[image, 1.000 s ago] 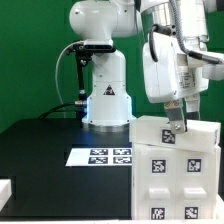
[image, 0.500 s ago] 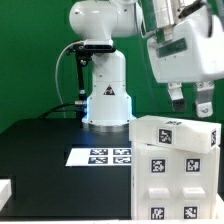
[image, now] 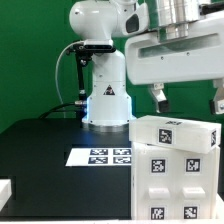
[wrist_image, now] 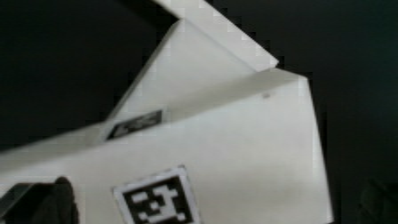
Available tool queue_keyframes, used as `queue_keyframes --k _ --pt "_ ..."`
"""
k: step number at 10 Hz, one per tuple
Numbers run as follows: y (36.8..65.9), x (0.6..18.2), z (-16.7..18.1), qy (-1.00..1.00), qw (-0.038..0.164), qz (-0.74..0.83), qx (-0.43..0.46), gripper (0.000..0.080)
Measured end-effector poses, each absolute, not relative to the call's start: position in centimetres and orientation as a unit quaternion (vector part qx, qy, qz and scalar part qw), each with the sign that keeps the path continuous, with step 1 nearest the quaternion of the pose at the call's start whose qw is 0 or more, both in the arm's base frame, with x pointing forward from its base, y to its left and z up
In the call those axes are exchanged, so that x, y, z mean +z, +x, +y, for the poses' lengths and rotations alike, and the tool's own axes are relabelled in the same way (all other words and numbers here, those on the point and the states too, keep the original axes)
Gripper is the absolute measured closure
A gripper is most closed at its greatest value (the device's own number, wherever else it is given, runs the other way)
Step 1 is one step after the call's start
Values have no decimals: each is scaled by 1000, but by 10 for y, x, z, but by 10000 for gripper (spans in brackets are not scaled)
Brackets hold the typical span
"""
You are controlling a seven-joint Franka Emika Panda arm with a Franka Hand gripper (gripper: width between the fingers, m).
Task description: Assemble cabinet
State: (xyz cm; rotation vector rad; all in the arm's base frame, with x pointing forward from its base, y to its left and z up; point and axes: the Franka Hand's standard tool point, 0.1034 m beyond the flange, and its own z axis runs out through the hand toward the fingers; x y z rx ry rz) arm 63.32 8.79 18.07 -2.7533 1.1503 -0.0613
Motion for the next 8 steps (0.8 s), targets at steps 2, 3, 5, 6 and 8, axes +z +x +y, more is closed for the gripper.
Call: queue_keyframes --k 2,3,5,6,8 --pt "631 179 83 -969 70 236 -11 3" --pt "632 179 82 -976 67 208 -15 3" --pt "632 179 81 -984 65 163 -18 3" --pt "631 179 80 -992 58 113 -21 3" --pt "629 179 86 -995 36 -90 -24 3"
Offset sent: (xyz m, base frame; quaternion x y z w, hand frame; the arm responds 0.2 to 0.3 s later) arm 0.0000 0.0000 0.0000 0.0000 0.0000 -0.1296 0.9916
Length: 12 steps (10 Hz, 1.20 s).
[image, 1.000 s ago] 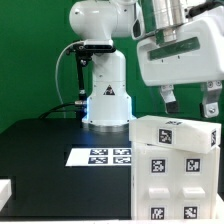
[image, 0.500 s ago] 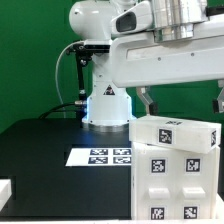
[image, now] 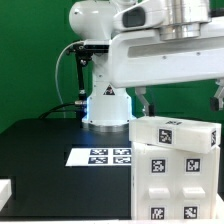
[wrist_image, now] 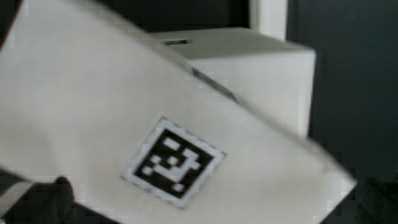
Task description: Assemble cabinet
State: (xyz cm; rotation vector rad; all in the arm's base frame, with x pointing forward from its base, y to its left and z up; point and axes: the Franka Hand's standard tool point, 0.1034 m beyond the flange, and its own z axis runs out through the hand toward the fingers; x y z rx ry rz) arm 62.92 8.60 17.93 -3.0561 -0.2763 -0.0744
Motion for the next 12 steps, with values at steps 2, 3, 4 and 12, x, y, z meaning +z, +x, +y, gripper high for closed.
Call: queue_keyframes --k 2,3,4,12 --pt "628 178 85 -986 26 -166 -20 3" --pt "628 178 82 -979 23 -200 -21 3" --pt "628 178 80 -975 20 -221 -20 3" --pt "626 147 71 -957 5 -291 -4 158"
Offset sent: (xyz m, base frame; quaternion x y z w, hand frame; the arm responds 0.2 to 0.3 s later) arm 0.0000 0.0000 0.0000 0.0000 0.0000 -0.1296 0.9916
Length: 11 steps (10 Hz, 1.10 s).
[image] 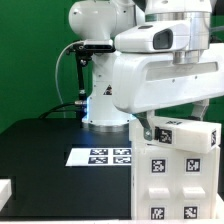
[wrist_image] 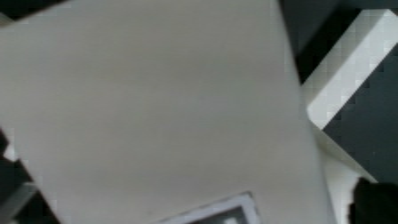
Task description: Assemble cabinet
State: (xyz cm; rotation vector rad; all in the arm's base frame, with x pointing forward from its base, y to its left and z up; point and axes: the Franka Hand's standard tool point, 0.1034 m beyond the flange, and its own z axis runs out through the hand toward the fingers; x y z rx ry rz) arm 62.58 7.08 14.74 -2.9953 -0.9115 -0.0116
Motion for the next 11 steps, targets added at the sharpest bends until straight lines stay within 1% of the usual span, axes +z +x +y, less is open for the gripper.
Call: queue_keyframes --k 1,2,5,6,7,9,11 --pt "626 147 70 -963 6 -268 -4 158" --pt "626 147 71 -973 6 -229 -3 247" --pt "627 147 70 -994 7 -106 -9 246" --pt "629 147 69 -999 5 -39 -30 246" --pt "627 147 70 -998 7 39 -40 246" --pt "623 147 77 -967 16 250 -41 246" --pt "625 147 75 -930 32 364 -30 246"
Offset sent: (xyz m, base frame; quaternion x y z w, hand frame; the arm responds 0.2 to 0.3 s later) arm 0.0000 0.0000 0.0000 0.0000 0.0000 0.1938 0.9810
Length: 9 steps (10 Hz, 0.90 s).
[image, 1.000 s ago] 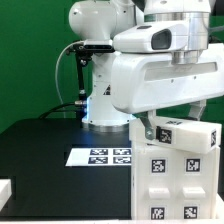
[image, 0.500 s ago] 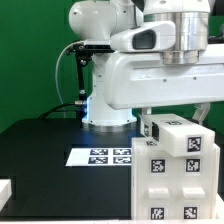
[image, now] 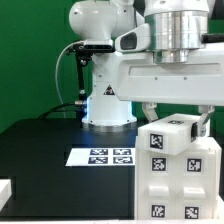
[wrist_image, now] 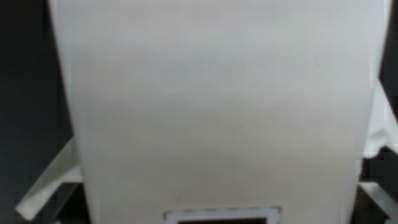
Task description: Assemble cabinet
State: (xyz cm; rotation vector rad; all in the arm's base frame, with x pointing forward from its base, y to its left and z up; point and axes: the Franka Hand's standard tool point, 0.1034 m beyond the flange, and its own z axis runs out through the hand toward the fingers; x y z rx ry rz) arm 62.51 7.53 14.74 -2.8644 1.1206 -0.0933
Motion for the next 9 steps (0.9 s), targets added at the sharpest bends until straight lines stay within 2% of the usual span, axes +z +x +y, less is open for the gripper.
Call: queue_keyframes --k 4,7,9 --pt "625 147 76 -869 39 492 -24 246" --pt "625 143 81 -729 63 681 -1 247" --pt "627 141 86 -635 72 769 9 250"
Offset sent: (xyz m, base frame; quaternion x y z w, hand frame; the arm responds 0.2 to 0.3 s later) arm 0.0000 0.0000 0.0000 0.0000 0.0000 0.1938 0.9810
